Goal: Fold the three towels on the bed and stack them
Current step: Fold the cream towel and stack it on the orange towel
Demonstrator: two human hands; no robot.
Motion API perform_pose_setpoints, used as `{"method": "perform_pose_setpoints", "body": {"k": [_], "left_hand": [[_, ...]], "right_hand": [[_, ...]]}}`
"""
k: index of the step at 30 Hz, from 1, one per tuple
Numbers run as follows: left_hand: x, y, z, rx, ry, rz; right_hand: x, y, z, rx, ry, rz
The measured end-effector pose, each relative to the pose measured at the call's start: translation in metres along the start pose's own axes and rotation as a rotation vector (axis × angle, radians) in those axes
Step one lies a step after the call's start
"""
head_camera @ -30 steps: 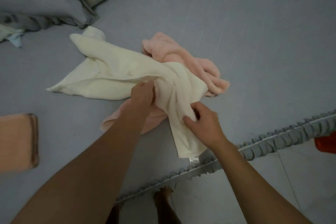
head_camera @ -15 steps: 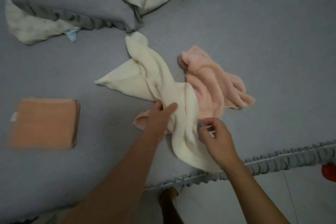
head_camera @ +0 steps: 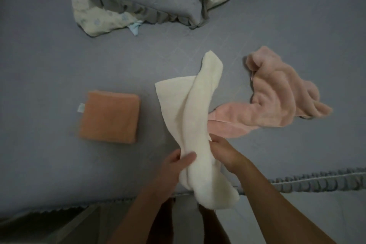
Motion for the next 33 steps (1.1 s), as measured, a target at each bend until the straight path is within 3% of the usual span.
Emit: {"method": "perform_pose_setpoints", "body": {"k": [3,10,13,17,19,23,27,30,33], "left_hand": [[0.004,0.032,-0.002,0.161,0.083,-0.103],[0.019,0.106,-0.044,0.437,-0.099,-0.262],[0.024,0.131,-0.056,0.511,-0.142,-0.231],[0.028,0.144,-0.051,0.243,-0.036,-0.177],[0.028,0.145,-0.046,0.123,-0.046,-0.162],[0.038,0.145,-0.037,0.015,-0.082,-0.193],[0.07,0.163,-0.046,0.174,-0.083,-0.379],[0.102,0.156,-0.076,0.23,-0.13,-0.262],[0.131,0.124,-0.101,0.086,-0.079,-0.097]], "right_hand": [[0.004,0.002,0.004,-0.081,0.084,-0.151],[0.059,0.052,0.027,-0.409,0.337,-0.361],[0.078,0.067,0.021,-0.559,0.329,-0.313],[0.077,0.047,-0.019,0.031,-0.036,-0.218],[0.073,0.034,-0.029,0.166,-0.094,-0.175],[0.07,0.031,-0.02,-0.058,0.035,-0.292],[0.094,0.038,0.004,-0.202,0.094,-0.263],[0.127,0.062,0.042,-0.166,0.203,-0.285],[0.161,0.086,0.087,-0.083,0.374,-0.225]]}}
Point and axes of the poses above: each hand's wrist, its own x-axis away from the middle knuckle, its own y-axis out of the back of the hand, z = x × y, the point moved 8 cm from there along -x, towards the middle knuckle, and after that the axes turned 6 degrees about -x, right-handed, at the moved point
